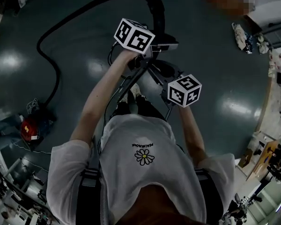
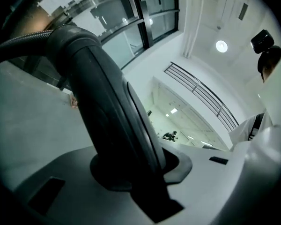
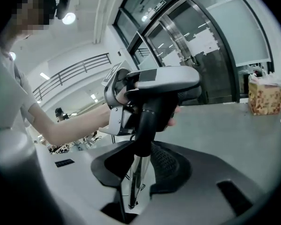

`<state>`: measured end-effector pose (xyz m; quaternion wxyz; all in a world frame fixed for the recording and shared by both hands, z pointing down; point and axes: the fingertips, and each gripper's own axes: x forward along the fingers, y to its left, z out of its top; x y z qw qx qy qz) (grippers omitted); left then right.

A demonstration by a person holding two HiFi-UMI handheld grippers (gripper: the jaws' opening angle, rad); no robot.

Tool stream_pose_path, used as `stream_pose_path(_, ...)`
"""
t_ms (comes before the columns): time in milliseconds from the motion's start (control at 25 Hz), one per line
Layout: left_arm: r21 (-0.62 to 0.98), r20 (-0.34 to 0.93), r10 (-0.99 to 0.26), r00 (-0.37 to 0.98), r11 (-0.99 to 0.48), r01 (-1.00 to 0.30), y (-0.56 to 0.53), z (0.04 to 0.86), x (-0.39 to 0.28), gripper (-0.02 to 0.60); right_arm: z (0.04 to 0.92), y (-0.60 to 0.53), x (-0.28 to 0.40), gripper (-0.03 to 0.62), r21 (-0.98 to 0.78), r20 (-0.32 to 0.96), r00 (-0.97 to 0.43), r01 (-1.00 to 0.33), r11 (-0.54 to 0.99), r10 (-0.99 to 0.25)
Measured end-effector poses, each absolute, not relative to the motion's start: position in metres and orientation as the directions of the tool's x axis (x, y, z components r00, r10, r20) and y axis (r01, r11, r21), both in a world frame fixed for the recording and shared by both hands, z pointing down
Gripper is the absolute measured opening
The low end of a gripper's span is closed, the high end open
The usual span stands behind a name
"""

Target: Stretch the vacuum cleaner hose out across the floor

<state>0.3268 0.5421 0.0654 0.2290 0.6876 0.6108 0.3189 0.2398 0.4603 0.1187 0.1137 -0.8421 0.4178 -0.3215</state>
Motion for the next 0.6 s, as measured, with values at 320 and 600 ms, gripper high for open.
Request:
stream_pose_path(320, 0.728, 0.189, 0.967, -0.171, -0.021, 0.685, 0.589, 0.089, 0.273, 0.120, 0.134, 0.489, 0.204, 0.117, -0.480, 0.471, 0.533, -0.513, -0.712, -0.702)
stream_pose_path(600, 0.671, 0.278, 0.929, -0.246, -0.005, 0.741, 0.616, 0.095, 0.241, 0.120, 0.142, 0.513, 0.182, 0.114, -0.415, 0.537, 0.534, -0.507, -0.755, -0.653)
